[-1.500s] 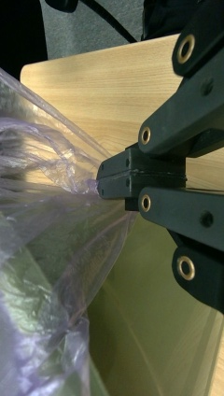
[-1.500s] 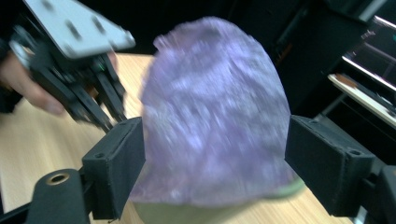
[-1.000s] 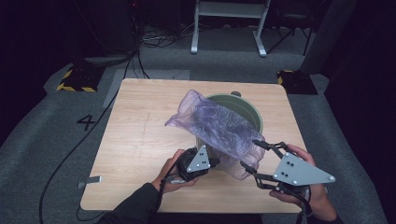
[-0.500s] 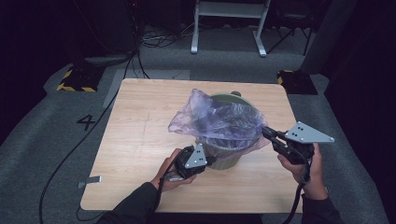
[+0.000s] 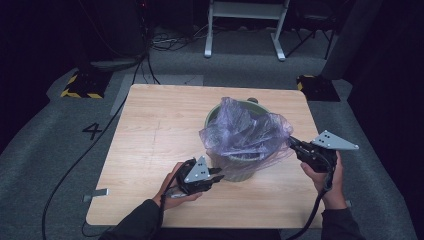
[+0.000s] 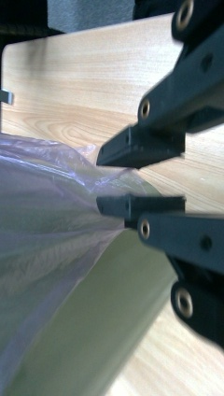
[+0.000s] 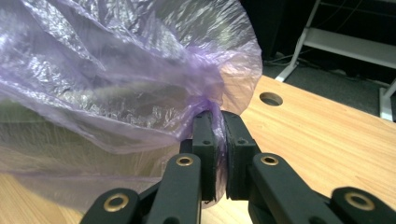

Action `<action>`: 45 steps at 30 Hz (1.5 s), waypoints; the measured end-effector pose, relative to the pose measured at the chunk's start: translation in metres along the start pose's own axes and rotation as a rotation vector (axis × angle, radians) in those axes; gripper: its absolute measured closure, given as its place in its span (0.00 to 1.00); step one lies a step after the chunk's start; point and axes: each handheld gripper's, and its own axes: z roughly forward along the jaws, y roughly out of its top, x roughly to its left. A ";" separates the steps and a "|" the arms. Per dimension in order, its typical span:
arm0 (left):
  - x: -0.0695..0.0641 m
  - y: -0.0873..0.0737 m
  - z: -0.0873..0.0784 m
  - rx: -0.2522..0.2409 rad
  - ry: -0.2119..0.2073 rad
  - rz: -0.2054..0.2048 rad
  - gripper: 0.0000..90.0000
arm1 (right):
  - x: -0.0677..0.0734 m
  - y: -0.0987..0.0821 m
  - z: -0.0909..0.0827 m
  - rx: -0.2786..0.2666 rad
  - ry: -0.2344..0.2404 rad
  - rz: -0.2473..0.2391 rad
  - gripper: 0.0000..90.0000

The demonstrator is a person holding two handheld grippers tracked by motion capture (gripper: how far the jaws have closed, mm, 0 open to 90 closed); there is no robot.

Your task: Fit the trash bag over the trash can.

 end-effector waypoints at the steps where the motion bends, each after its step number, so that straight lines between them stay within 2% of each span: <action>1: -0.001 0.001 -0.008 -0.018 0.010 0.000 0.75 | 0.000 0.000 -0.001 -0.004 -0.006 -0.002 0.95; 3: -0.002 0.004 -0.020 -0.043 0.032 0.000 0.61 | -0.001 0.002 -0.002 -0.023 -0.005 -0.006 0.95; 6: 0.001 0.011 -0.045 -0.109 0.069 -0.023 0.43 | -0.002 0.005 -0.004 -0.050 -0.009 -0.002 0.95; 9: 0.013 0.022 -0.069 -0.184 0.117 -0.038 0.38 | -0.002 0.008 -0.004 -0.077 -0.017 -0.006 0.94; 11: 0.022 0.030 -0.078 -0.208 0.123 -0.053 0.31 | -0.002 0.010 -0.004 -0.090 -0.019 -0.007 0.93; 13: 0.031 0.037 -0.082 -0.221 0.124 -0.048 0.23 | -0.002 0.011 -0.003 -0.102 -0.016 -0.008 0.93; 15: 0.037 0.041 -0.080 -0.230 0.159 -0.018 0.17 | -0.002 0.013 -0.002 -0.109 -0.014 -0.006 0.92; 17: 0.043 0.043 -0.073 -0.209 0.174 0.013 0.17 | -0.003 0.014 -0.001 -0.112 -0.006 -0.006 0.91; 18: 0.045 0.045 -0.069 -0.198 0.173 0.016 0.17 | -0.003 0.015 0.000 -0.114 -0.006 -0.009 0.91; 19: 0.049 0.048 -0.067 -0.192 0.152 0.004 0.17 | -0.003 0.016 0.001 -0.113 -0.006 -0.011 0.90; 21: 0.055 0.054 -0.064 -0.207 0.173 -0.002 0.17 | -0.004 0.018 0.002 -0.113 0.004 -0.016 0.88; 23: 0.062 0.062 -0.063 -0.212 0.168 -0.012 0.22 | -0.005 0.019 0.004 -0.111 0.003 -0.021 0.88; 25: 0.067 0.068 -0.061 -0.205 0.202 0.006 0.34 | -0.007 0.020 0.006 -0.116 0.011 -0.018 0.88; 29: 0.078 0.080 -0.059 -0.198 0.222 0.024 0.60 | -0.011 0.022 0.009 -0.117 0.014 -0.012 0.89; 30: 0.080 0.082 -0.059 -0.196 0.244 0.024 0.67 | -0.012 0.022 0.010 -0.115 0.016 -0.008 0.90; 32: 0.086 0.087 -0.059 -0.203 0.256 0.019 0.76 | -0.015 0.023 0.012 -0.113 0.012 -0.004 0.91; 33: 0.088 0.088 -0.058 -0.199 0.274 0.023 0.81 | -0.016 0.024 0.014 -0.109 0.012 0.001 0.91; 34: 0.091 0.090 -0.057 -0.188 0.297 0.024 0.82 | -0.017 0.024 0.014 -0.106 0.013 0.003 0.91; 37: 0.099 0.095 -0.055 -0.187 0.320 0.018 0.85 | -0.022 0.026 0.019 -0.099 0.003 0.011 0.92; 39: 0.105 0.098 -0.054 -0.189 0.315 0.004 0.82 | -0.025 0.027 0.021 -0.094 0.000 0.020 0.92; 40: 0.108 0.098 -0.053 -0.186 0.331 0.000 0.80 | -0.027 0.028 0.023 -0.091 -0.003 0.024 0.92; 44: 0.122 0.097 -0.045 -0.160 0.353 -0.044 0.77 | -0.037 0.027 0.032 -0.071 -0.013 0.062 0.93; 45: 0.126 0.096 -0.043 -0.156 0.354 -0.067 0.76 | -0.039 0.027 0.036 -0.062 -0.014 0.074 0.93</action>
